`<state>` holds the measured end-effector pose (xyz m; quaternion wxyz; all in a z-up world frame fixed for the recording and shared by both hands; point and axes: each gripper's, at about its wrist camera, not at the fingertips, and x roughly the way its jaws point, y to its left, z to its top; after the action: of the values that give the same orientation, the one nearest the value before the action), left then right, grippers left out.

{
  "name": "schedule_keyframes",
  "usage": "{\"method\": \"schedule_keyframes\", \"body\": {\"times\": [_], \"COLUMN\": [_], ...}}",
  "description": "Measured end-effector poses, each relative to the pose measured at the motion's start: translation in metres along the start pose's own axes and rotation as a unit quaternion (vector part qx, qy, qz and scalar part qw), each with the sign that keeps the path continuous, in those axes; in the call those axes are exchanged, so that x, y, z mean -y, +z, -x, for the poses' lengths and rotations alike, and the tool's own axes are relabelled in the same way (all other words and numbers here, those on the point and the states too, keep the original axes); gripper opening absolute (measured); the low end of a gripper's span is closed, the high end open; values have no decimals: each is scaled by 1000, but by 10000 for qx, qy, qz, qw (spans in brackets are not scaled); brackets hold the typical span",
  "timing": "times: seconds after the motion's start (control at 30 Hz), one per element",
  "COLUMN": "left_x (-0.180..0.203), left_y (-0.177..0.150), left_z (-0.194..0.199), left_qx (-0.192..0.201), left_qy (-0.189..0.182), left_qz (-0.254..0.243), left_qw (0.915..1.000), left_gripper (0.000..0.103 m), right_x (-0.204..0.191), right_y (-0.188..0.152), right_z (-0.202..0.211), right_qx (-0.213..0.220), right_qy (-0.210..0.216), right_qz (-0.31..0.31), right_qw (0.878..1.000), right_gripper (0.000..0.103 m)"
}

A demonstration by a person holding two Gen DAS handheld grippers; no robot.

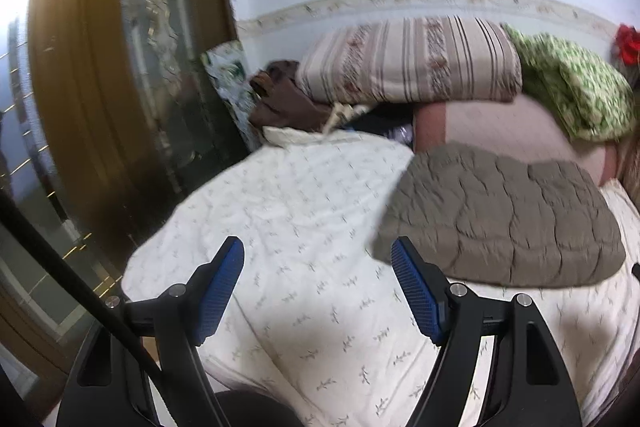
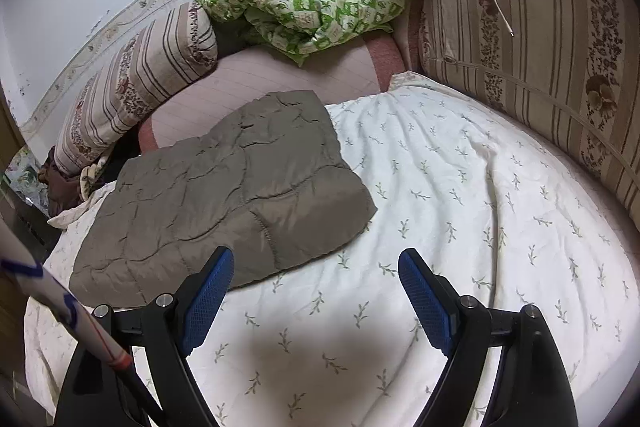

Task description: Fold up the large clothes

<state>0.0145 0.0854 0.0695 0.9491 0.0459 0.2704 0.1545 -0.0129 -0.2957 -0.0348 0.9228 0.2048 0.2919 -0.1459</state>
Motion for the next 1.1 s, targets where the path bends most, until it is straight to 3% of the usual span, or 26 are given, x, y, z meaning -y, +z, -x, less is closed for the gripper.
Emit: {"method": "schedule_keyframes", "body": {"times": [0.57, 0.7, 0.8, 0.9, 0.97, 1.1], "left_x": [32, 38, 44, 52, 54, 43], "left_y": [-11, -9, -1, 3, 2, -8], "left_z": [-88, -111, -147, -195, -232, -279], "left_qx": [-802, -1044, -1350, -1749, -2050, -2252], "left_qy": [-68, -422, -911, -1476, -1855, -2211], "left_qz": [-273, -166, 85, 431, 769, 1333], "left_qw": [9964, 9935, 9866, 9725, 9579, 9395], "left_gripper": [75, 75, 75, 75, 75, 75], "right_x": [-4, -6, 1, 19, 28, 43], "right_y": [-3, -3, 2, 12, 15, 17], "right_z": [-39, -47, -49, -56, -64, -91], "right_qx": [-367, -438, -382, -416, -514, -898], "right_qy": [-170, -194, -226, -92, 62, 591], "right_qz": [108, 144, 51, -335, -568, -1024], "right_qw": [9991, 9987, 9990, 9985, 9970, 9889], "right_gripper": [88, 88, 88, 89, 91, 92]}}
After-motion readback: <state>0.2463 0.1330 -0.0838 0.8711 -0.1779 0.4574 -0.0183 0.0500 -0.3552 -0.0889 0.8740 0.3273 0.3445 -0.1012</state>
